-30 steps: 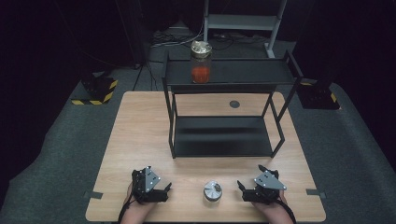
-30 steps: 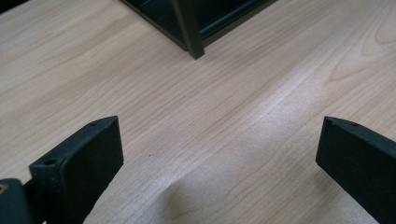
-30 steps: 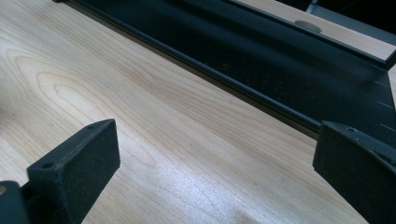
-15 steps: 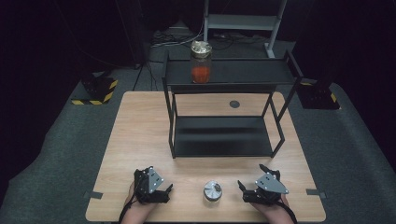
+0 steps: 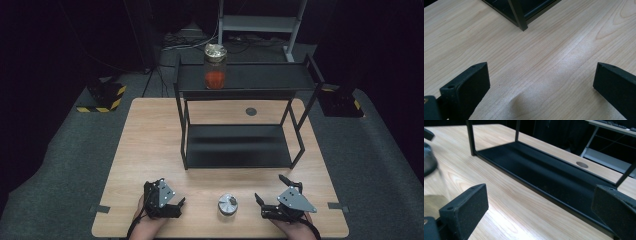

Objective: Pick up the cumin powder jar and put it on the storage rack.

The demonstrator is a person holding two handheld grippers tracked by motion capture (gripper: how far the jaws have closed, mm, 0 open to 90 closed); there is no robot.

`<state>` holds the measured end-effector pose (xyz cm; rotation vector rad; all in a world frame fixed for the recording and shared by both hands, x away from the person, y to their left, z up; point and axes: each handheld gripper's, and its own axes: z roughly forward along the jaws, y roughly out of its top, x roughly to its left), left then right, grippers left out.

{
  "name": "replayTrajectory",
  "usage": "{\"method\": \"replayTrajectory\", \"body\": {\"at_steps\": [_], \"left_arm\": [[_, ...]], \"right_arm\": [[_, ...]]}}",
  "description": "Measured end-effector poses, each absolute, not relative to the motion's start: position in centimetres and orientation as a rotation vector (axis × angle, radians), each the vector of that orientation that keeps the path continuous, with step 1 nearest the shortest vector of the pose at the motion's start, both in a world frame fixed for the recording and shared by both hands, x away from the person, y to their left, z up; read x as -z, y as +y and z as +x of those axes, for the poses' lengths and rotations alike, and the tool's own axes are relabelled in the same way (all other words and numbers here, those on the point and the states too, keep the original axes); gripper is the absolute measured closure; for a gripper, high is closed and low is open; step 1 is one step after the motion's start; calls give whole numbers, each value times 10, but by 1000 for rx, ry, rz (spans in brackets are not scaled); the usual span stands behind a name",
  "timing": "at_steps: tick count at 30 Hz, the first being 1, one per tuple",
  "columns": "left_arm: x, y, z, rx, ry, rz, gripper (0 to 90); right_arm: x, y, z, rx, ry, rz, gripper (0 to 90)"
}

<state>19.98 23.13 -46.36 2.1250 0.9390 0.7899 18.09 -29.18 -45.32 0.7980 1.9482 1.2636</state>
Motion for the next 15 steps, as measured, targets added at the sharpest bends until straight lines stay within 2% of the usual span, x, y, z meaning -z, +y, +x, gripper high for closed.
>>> {"method": "replayTrajectory", "body": {"at_steps": [15], "left_arm": [[463,232,200,-785,914,2140,10]], "right_arm": [[436,-286,167,-1446,1947,733,0]]}}
